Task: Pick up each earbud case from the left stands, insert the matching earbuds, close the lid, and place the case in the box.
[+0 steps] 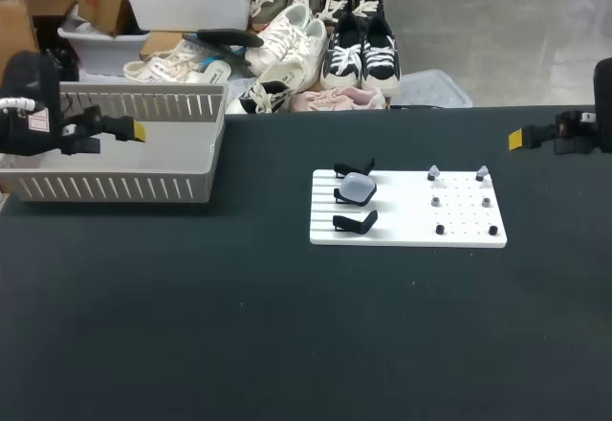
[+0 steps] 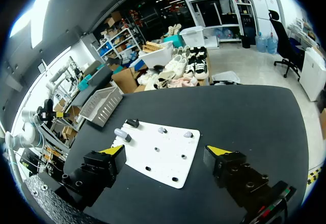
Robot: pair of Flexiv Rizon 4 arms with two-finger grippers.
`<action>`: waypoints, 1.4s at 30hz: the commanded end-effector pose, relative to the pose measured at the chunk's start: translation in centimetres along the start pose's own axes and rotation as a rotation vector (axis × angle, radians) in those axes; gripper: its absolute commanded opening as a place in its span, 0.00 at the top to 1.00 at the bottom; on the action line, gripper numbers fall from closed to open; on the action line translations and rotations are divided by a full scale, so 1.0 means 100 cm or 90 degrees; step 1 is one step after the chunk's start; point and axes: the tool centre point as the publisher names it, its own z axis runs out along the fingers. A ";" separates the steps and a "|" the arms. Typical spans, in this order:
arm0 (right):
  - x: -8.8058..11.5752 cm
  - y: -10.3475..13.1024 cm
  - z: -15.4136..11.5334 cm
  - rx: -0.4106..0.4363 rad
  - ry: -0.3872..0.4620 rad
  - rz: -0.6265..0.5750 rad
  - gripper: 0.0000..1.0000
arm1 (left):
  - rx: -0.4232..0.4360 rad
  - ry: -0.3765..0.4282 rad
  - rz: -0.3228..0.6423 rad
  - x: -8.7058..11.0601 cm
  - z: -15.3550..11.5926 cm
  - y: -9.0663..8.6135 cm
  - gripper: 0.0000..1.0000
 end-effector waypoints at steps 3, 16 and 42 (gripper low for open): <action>0.000 -0.001 0.000 -0.001 0.001 0.000 0.00 | 0.001 -0.001 0.000 0.000 0.000 0.000 0.00; 0.000 -0.001 0.000 -0.001 0.001 0.000 0.00 | 0.001 -0.001 0.000 0.000 0.000 0.000 0.00; 0.000 -0.001 0.000 -0.001 0.001 0.000 0.00 | 0.176 -0.084 0.243 -0.051 0.043 -0.068 0.00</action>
